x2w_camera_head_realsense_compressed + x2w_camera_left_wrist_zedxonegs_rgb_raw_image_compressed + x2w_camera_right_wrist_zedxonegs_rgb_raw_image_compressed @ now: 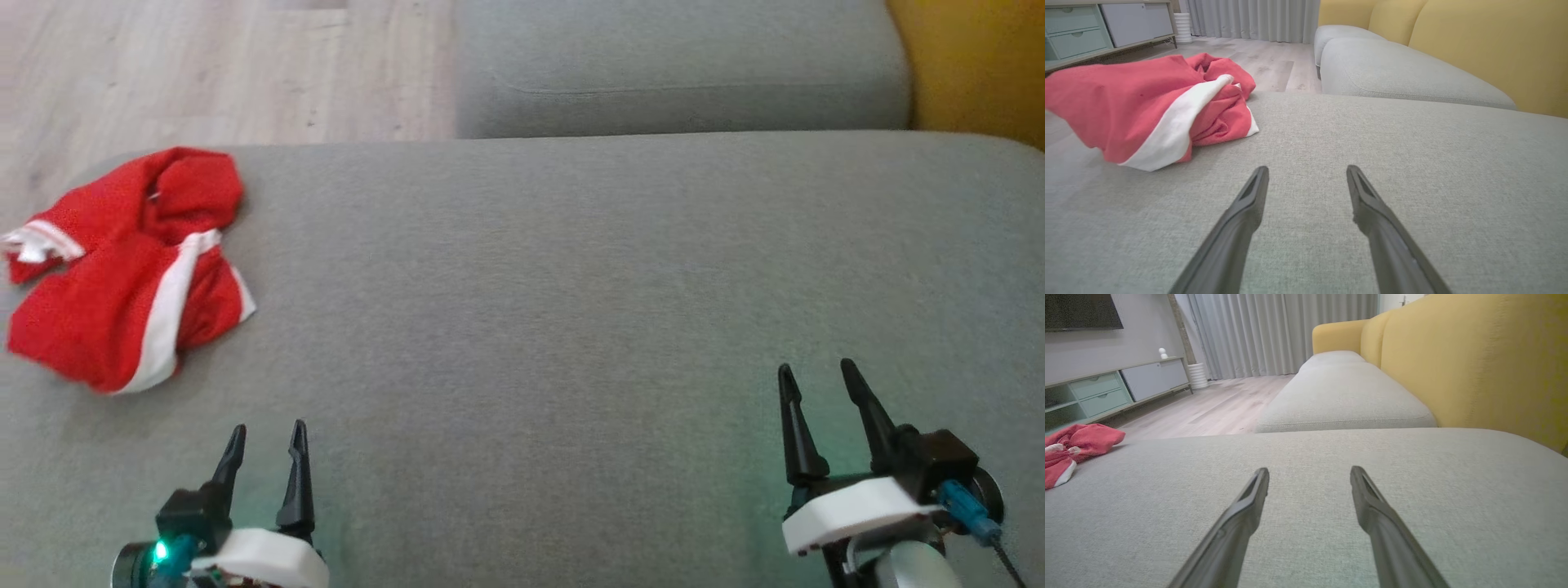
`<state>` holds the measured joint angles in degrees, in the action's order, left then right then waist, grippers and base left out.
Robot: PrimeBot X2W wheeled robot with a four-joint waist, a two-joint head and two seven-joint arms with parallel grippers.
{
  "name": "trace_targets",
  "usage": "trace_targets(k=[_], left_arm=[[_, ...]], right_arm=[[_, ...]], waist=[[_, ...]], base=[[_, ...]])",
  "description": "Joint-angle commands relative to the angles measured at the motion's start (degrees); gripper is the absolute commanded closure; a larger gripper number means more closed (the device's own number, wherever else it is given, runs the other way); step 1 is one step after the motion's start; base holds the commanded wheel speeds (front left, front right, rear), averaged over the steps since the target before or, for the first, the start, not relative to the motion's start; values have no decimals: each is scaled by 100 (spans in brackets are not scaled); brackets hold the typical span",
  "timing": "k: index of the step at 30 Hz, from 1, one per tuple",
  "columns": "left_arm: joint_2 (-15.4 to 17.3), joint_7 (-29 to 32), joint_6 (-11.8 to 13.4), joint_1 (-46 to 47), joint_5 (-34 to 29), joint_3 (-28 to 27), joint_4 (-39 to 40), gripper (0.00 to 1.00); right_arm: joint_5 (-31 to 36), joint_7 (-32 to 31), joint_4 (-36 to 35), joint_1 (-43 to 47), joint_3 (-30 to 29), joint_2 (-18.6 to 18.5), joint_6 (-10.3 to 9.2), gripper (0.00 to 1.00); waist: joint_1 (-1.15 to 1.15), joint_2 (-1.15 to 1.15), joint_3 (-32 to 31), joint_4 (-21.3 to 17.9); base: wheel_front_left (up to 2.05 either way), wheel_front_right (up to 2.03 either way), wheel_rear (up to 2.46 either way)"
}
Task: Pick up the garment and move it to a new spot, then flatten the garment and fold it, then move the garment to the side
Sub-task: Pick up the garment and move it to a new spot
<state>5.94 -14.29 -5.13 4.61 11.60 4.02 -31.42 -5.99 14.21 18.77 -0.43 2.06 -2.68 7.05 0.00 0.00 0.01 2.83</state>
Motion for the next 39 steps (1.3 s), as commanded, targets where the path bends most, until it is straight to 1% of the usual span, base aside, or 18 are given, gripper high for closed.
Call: trace_targets(k=[1, 9, 12, 16, 19, 23, 28, 29, 32, 35, 39], left_arm=[[75, -71, 3, 312, -26, -142, 124, 0], [155, -71, 19, 211, -7, -152, 105, 0], [201, -71, 28, 149, 34, -201, 129, 0], [222, -71, 35, 126, 77, -236, 182, 0], [264, -66, 30, 184, 144, -284, 242, 0], [465, 57, 9, 556, 247, -400, 389, 0], [989, 500, 95, 1462, 287, -656, 676, 0], [1223, 755, 103, 1911, 288, -723, 664, 0], [1540, 1173, 98, 2592, 227, -716, 437, 0], [1787, 1668, 131, 3177, 112, -637, 6, 0], [1912, 2381, 58, 3731, 191, -561, -747, 0]], right_arm=[[-4, 79, -218, -69, 190, -24, 44, 0], [-40, 79, -211, -108, 403, -22, 44, 0], [-65, 79, -188, -190, 535, -22, 44, 0], [-80, 79, -175, -276, 634, -22, 44, 0], [-74, 79, -188, -359, 713, -21, 44, 0], [-56, 79, -268, -502, 793, -99, 44, 0], [-20, 79, -394, -717, 828, -321, 44, 0], [1, 79, -462, -805, 837, -430, 44, 0], [29, 79, -556, -899, 869, -599, 44, 0], [38, 79, -651, -939, 866, -758, 44, 0], [45, 79, -777, -947, 863, -914, 44, 0]], waist=[[0, 0, -28, 270], [0, 0, -81, 1199], [0, 0, -57, 1397], [0, 0, 1, 1485], [0, 0, 135, 1466], [0, 0, 489, 1328], [0, 0, 1134, 1113], [0, 0, 1441, 1037], [0, 0, 1819, 936], [0, 0, 2094, 844], [0, 0, 2324, 699]], base=[[0, 0, 0], [0, 0, 0], [0, 0, 0], [0, 0, 0], [0, 0, 0], [0, 0, 0], [0, 0, 0], [0, 0, 0], [0, 0, 0], [0, 0, 0], [0, 0, 0]])
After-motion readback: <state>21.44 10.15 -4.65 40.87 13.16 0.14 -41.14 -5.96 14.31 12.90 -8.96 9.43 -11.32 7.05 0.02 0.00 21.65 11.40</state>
